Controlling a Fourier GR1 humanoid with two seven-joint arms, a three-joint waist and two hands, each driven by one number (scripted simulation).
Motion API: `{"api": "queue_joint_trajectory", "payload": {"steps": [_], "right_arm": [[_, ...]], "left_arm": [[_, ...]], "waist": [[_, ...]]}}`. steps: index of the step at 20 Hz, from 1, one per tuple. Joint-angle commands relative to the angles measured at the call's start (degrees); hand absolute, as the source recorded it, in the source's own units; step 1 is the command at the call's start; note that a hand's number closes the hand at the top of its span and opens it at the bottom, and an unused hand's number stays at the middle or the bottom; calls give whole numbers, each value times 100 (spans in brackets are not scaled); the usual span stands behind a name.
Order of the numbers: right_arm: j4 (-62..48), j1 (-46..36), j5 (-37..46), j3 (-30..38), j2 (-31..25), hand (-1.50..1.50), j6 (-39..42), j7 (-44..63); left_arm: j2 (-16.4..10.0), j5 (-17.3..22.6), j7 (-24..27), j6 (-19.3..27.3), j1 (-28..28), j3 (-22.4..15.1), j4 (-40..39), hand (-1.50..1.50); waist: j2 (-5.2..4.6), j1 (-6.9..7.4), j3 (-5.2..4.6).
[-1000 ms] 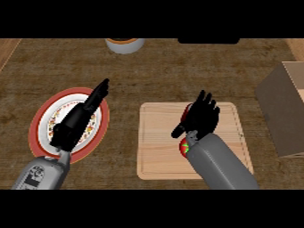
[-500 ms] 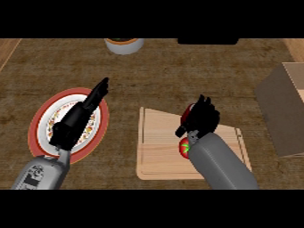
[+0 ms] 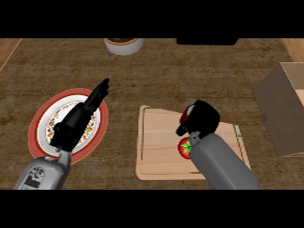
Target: Pick the can from the cutting board and place it in the cardboard box
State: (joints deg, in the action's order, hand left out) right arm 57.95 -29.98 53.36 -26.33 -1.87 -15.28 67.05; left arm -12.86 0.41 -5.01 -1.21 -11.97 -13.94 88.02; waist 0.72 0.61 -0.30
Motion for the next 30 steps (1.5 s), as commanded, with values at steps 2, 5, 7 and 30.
{"api": "queue_joint_trajectory", "payload": {"steps": [2,5,7,30], "right_arm": [[806,1135,-301,-755,-1029,150,530,-2019],[1059,1405,-195,-1523,-1440,150,614,-3346],[1484,1655,-256,-1580,-2155,150,447,-4147],[4925,5541,-5447,2363,-6848,150,-1405,-9316]], "left_arm": [[-43,-22,109,52,157,122,-145,0],[-29,31,27,37,153,106,-3,0],[-79,-32,126,96,199,177,-95,0],[-283,81,120,42,626,476,186,0]], "waist": [[-19,-290,30],[36,-243,45],[27,-405,36],[68,-741,26]]}}
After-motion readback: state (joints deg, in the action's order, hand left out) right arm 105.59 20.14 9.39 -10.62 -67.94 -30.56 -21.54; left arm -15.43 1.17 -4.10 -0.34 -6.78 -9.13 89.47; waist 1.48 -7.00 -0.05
